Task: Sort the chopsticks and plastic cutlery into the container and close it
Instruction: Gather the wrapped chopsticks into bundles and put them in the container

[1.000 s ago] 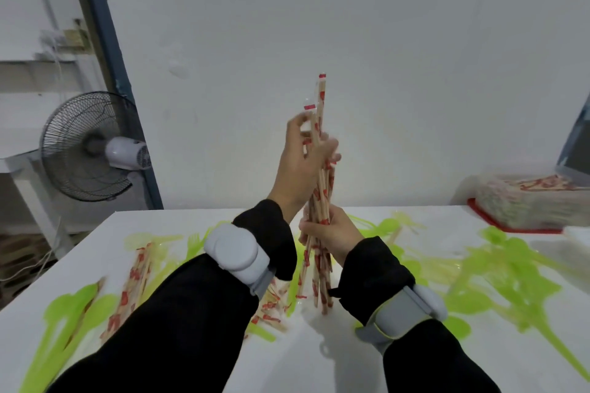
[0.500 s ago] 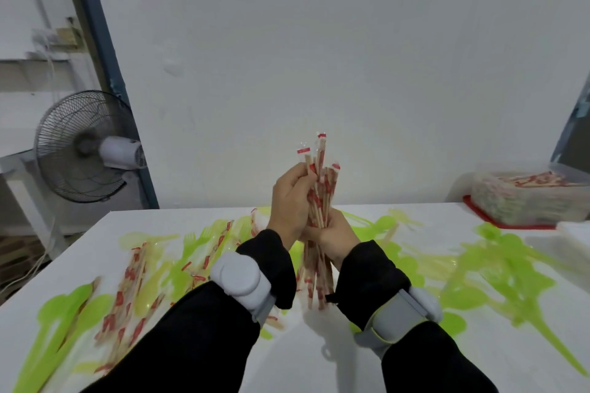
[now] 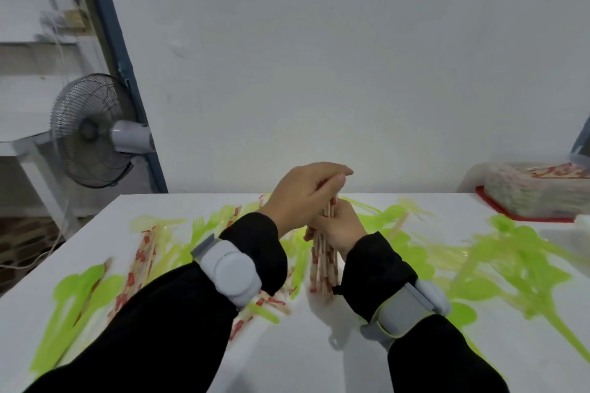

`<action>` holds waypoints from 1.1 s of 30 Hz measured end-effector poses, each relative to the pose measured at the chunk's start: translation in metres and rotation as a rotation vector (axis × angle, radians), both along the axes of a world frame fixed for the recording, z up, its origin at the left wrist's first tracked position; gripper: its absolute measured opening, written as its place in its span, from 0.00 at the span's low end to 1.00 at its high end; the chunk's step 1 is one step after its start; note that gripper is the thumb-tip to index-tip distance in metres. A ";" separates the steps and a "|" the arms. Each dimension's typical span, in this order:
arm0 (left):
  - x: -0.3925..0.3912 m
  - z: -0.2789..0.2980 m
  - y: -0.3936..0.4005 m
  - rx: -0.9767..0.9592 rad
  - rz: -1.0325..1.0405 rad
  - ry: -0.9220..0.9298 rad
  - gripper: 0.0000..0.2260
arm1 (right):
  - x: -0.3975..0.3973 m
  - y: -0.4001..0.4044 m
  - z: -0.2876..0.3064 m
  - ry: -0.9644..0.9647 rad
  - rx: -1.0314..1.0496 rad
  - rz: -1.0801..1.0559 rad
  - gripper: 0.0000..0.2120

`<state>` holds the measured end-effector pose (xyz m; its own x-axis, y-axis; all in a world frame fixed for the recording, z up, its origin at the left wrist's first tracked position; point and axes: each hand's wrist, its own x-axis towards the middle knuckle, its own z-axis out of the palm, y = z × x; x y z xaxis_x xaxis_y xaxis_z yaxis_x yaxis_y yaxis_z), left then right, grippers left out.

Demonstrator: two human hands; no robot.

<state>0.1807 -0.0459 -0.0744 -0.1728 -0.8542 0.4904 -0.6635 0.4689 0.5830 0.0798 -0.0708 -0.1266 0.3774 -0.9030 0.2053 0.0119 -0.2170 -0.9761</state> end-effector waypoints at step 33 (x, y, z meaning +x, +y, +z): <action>0.101 -0.065 -0.009 0.573 0.361 -0.801 0.09 | 0.076 -0.013 -0.021 1.079 0.087 -0.111 0.08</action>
